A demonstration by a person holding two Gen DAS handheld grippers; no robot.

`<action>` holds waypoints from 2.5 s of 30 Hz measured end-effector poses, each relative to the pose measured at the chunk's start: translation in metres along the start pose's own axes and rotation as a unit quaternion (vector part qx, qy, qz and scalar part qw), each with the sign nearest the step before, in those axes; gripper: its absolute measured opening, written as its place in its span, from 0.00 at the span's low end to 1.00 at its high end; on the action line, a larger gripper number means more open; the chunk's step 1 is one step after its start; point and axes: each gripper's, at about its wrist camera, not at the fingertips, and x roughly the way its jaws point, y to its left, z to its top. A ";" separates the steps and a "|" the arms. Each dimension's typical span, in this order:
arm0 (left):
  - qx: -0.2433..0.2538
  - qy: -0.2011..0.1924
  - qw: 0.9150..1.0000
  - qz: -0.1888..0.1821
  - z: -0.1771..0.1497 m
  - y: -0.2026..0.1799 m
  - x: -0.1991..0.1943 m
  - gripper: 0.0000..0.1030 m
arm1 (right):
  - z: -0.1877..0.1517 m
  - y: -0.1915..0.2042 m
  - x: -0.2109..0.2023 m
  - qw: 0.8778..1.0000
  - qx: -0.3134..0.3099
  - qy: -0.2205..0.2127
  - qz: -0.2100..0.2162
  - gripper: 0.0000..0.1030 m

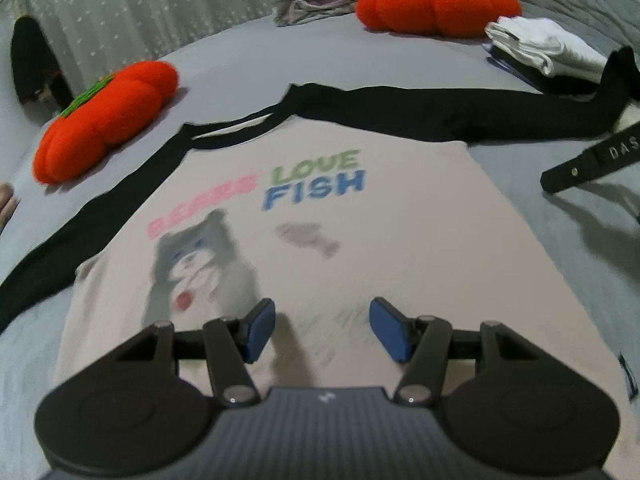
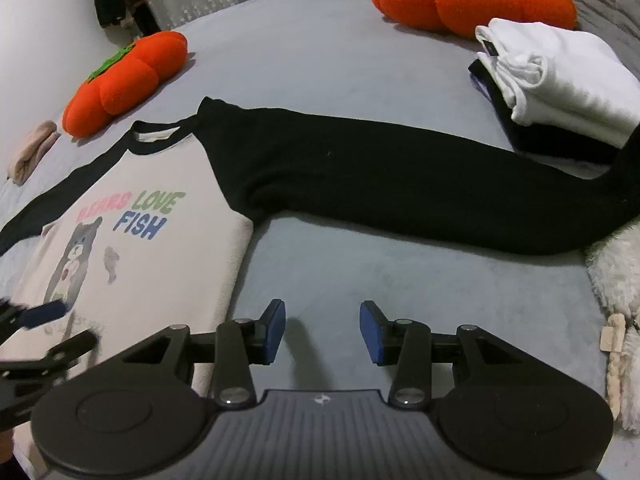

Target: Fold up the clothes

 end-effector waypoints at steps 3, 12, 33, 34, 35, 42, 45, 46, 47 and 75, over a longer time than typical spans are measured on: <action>0.019 -0.013 1.000 0.009 0.014 -0.010 0.012 0.53 | -0.001 0.006 0.002 1.000 -0.020 -0.001 0.004 0.42; -0.053 -0.038 0.996 -0.059 0.067 -0.019 0.041 0.53 | 0.011 -0.033 0.015 0.992 0.118 -0.031 0.025 0.41; -0.090 -0.074 0.989 -0.089 0.097 -0.016 0.084 0.55 | 0.008 -0.088 0.029 0.914 0.384 -0.063 0.113 0.51; -0.097 -0.070 0.989 -0.087 0.097 -0.014 0.089 0.55 | 0.009 -0.085 0.030 0.916 0.380 -0.070 0.110 0.51; -0.102 -0.069 0.989 -0.087 0.096 -0.012 0.093 0.55 | 0.010 -0.083 0.031 0.918 0.375 -0.076 0.105 0.51; -0.092 -0.081 0.988 -0.091 0.093 -0.007 0.098 0.55 | 0.016 -0.072 0.024 0.942 0.318 -0.105 0.037 0.08; -0.088 -0.084 0.989 -0.090 0.094 -0.007 0.098 0.55 | 0.021 -0.065 0.007 0.950 0.274 -0.149 0.027 0.07; -0.083 -0.086 0.989 -0.090 0.094 -0.008 0.098 0.55 | 0.022 -0.063 0.004 0.951 0.268 -0.155 0.028 0.07; -0.074 -0.090 0.989 -0.091 0.093 -0.010 0.098 0.55 | 0.023 -0.062 0.003 0.952 0.265 -0.154 0.028 0.07; -0.028 -0.097 0.989 -0.111 0.101 -0.046 0.096 0.63 | 0.008 -0.141 -0.043 0.913 0.351 -0.192 -0.076 0.23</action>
